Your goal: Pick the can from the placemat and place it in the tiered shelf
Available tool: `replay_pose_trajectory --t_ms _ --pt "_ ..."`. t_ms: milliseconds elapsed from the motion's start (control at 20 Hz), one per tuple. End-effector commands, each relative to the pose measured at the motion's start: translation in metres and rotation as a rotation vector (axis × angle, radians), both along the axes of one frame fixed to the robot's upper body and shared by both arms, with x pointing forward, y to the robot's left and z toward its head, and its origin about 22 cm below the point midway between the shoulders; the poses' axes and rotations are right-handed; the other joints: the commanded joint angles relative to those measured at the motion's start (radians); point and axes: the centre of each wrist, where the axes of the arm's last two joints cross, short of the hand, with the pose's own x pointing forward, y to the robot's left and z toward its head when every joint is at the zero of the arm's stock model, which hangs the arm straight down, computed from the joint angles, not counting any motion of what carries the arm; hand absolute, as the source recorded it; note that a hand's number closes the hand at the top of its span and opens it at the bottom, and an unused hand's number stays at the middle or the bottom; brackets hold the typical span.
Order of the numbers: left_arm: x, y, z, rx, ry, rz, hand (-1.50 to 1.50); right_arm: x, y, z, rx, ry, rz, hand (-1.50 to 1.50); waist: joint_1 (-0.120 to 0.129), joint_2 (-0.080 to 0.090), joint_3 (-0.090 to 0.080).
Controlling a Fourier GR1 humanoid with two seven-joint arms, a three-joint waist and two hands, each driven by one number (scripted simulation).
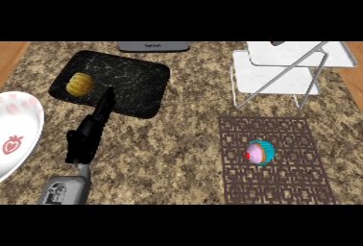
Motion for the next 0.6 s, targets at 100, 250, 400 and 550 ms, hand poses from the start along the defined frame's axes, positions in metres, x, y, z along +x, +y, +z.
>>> replay_pose_trajectory --t_ms 100,250,400,550 --pt "0.004 0.002 -0.002 -0.015 0.008 0.034 0.00 -0.058 -0.058 0.009 0.119 0.146 -0.027 -1.50 -0.025 -0.003 0.001" --pt "-0.004 0.017 0.002 0.007 0.001 0.030 0.00 -0.093 -0.083 -0.003 0.092 0.200 -0.025 -1.50 -0.020 -0.003 0.002" --pt "-0.004 0.014 -0.007 0.006 0.015 0.045 0.00 -0.133 -0.095 -0.005 0.054 0.269 -0.014 -1.50 -0.041 -0.006 0.002" --pt "-0.006 -0.001 -0.009 0.011 0.003 0.038 0.00 -0.167 -0.115 -0.007 0.040 0.299 0.009 -1.50 -0.040 -0.006 0.002"
